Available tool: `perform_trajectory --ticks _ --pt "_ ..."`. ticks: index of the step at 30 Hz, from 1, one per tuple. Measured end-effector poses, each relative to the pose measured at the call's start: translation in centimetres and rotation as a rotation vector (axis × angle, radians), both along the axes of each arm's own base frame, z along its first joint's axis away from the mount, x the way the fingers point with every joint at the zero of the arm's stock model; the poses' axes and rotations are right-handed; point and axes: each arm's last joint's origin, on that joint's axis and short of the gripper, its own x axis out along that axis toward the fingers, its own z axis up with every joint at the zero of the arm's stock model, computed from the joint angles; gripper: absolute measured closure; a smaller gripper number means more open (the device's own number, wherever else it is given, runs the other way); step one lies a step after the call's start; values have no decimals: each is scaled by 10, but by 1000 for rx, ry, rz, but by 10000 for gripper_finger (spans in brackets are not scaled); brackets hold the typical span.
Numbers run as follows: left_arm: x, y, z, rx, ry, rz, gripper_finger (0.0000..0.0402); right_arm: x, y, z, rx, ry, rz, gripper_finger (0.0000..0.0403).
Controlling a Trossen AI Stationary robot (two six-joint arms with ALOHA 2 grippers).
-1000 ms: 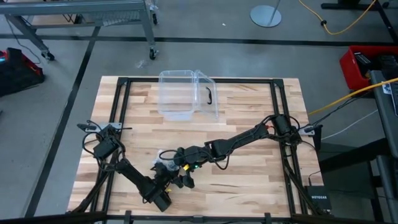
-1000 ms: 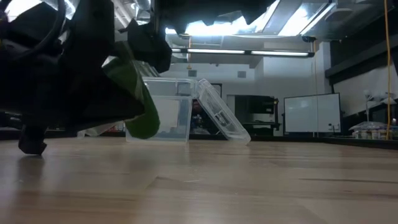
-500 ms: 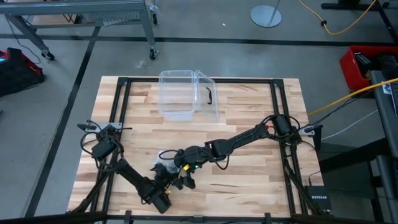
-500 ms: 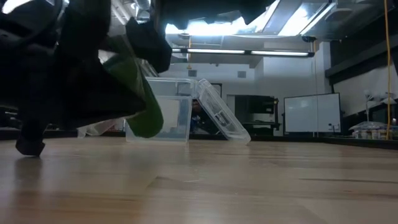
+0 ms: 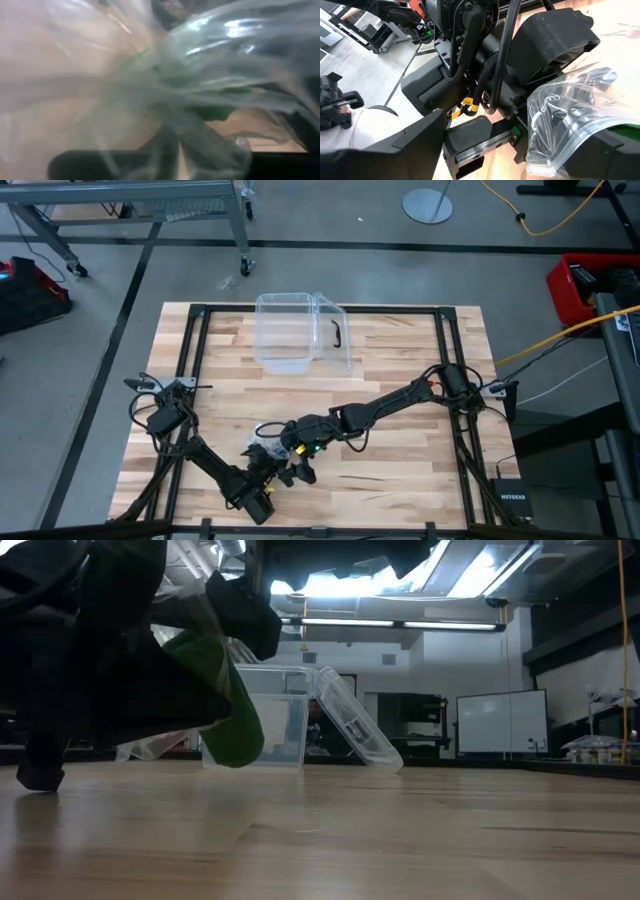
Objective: Roll bandage
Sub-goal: Put the green bandage into the transparent zip bag
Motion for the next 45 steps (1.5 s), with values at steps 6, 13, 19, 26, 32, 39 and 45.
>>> perform_trajectory --ticks 6,13,19,26,32,39,45 --pt "0 0 0 1 1 0 402 1 -17 2 11 30 47 63" --pt "-1 1 -1 15 19 -1 402 0 -30 -1 -18 77 52 63" --pt "-1 1 -1 19 19 -2 402 1 -40 -6 -95 85 4 63" --pt "-1 1 -1 23 22 -2 402 0 -48 -10 -107 133 -16 63" --pt "-3 2 -1 40 51 -6 402 -5 -47 -16 -119 219 -4 63" --pt "-19 3 25 66 151 -35 401 -10 -48 -21 -129 283 -2 63" --pt "-35 -2 51 68 175 -78 401 -9 -48 -21 -134 281 -11 63"
